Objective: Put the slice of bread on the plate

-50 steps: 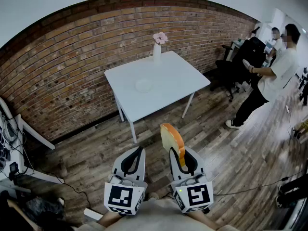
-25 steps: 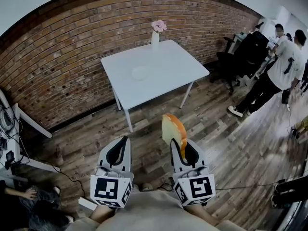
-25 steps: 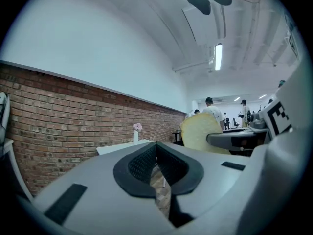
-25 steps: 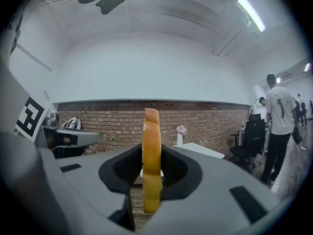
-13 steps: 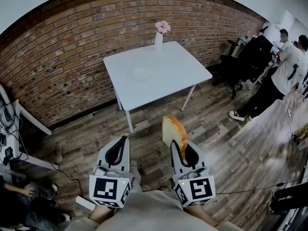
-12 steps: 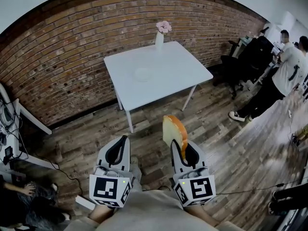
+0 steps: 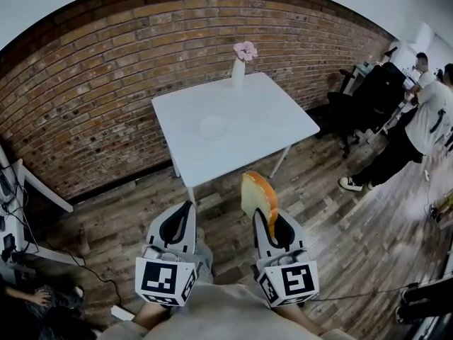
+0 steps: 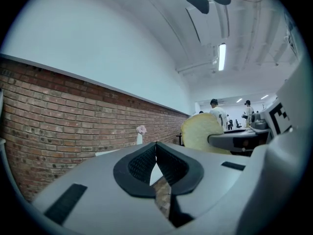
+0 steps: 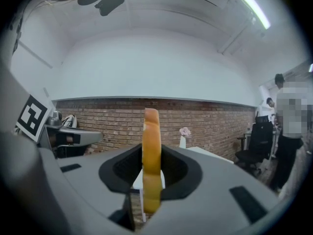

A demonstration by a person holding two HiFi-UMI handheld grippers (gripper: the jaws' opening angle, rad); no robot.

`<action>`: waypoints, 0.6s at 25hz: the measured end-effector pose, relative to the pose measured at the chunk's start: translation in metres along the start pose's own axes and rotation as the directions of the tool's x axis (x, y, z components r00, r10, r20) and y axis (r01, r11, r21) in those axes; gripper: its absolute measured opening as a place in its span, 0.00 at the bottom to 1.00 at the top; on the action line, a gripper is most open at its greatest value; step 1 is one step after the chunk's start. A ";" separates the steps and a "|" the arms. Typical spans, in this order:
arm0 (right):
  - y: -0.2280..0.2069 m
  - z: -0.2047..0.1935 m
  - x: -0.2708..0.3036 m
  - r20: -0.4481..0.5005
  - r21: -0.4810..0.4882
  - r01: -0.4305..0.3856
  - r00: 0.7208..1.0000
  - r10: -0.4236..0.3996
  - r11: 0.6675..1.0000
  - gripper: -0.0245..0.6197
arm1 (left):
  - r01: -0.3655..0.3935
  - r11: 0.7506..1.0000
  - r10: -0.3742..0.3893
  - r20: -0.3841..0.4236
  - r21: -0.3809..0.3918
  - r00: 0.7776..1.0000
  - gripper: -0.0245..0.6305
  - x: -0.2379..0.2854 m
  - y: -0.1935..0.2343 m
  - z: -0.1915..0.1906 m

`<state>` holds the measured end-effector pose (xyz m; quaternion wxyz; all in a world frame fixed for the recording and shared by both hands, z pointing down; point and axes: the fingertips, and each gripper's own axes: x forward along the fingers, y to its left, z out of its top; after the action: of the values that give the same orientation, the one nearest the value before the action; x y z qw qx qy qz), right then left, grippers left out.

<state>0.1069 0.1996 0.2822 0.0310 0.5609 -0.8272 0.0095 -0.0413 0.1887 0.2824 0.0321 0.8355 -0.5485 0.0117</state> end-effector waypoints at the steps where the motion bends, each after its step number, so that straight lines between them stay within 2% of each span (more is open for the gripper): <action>1: -0.001 0.002 0.014 0.005 -0.005 0.002 1.000 -0.002 1.000 0.19 | 0.004 1.000 -0.004 0.003 0.000 1.000 0.05 0.012 0.008 0.001; 7: -0.016 0.008 0.106 -0.013 -0.018 0.017 1.000 -0.017 1.000 0.19 | 0.040 0.999 -0.040 0.000 0.005 0.999 0.05 0.096 0.059 0.009; 15: -0.041 0.011 0.211 -0.061 0.010 0.087 0.994 -0.086 0.996 0.19 | 0.124 0.992 -0.124 -0.046 0.001 0.991 0.05 0.200 0.115 0.017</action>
<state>0.0666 -0.0120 0.2838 0.0527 0.5958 -0.8008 0.0305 -0.0670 -0.0411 0.2815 0.0436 0.8675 -0.4946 0.0297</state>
